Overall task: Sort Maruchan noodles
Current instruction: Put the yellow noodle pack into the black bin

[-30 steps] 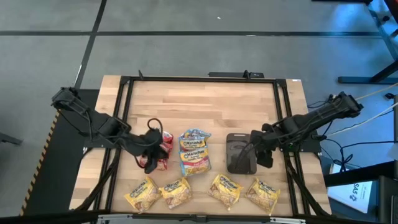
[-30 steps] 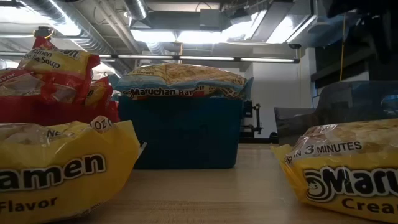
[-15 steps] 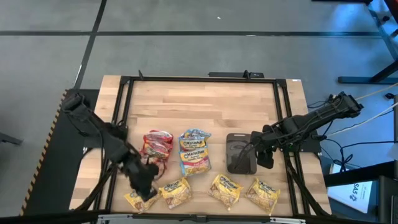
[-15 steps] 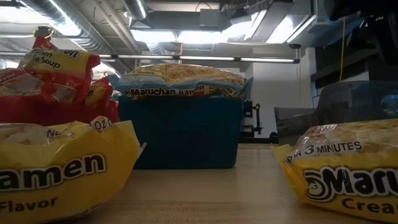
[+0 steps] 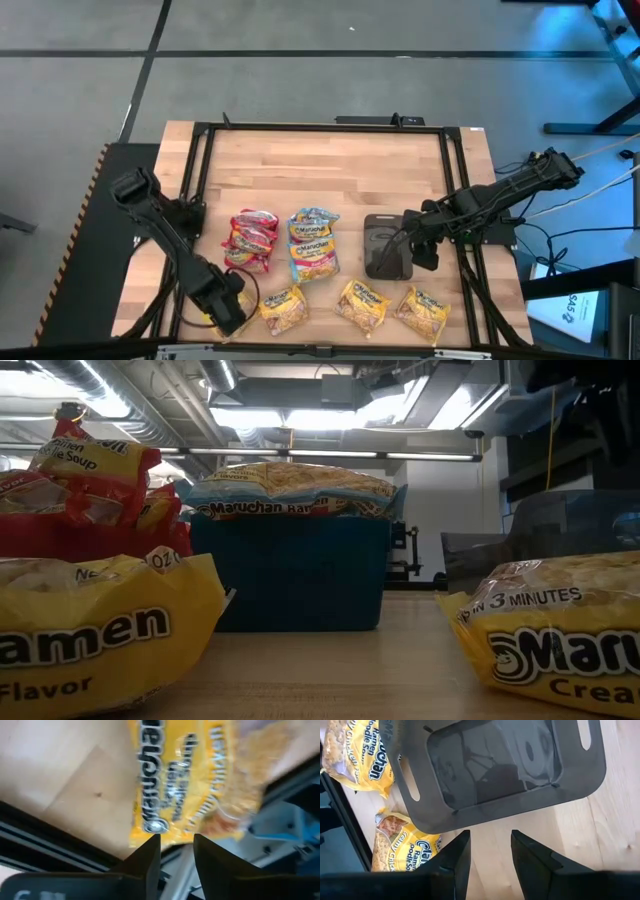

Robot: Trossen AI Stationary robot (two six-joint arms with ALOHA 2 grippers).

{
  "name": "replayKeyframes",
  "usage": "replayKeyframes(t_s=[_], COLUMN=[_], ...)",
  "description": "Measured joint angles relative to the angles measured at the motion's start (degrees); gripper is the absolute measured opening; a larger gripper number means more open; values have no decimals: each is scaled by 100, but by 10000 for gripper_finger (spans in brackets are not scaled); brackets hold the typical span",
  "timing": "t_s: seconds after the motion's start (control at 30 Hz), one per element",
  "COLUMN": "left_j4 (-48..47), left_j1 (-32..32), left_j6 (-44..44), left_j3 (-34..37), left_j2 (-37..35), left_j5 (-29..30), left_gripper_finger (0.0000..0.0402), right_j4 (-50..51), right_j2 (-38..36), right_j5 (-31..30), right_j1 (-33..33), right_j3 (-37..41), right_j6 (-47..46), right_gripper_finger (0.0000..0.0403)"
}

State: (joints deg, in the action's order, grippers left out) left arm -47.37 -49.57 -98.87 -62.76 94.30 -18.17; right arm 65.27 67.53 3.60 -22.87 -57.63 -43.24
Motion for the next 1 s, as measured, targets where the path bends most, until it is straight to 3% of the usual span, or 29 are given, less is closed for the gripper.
replayKeyframes(t_s=[0.27, 0.43, 1.0], left_j4=[39, -109, -228], left_j1=[-117, -163, -458], left_j6=[189, -104, -9], left_j3=[0, 0, 0], left_j2=[438, 436, 439], left_j5=[288, 1164, 1022], left_gripper_finger=[137, 142, 138], right_j4=[-278, -419, -514], right_j2=[0, 0, 0], right_j5=[163, 300, 450], right_j1=[0, 0, 0], right_j3=[0, 0, 0], right_j6=[-2, -2, 0], right_gripper_finger=[138, 138, 138])
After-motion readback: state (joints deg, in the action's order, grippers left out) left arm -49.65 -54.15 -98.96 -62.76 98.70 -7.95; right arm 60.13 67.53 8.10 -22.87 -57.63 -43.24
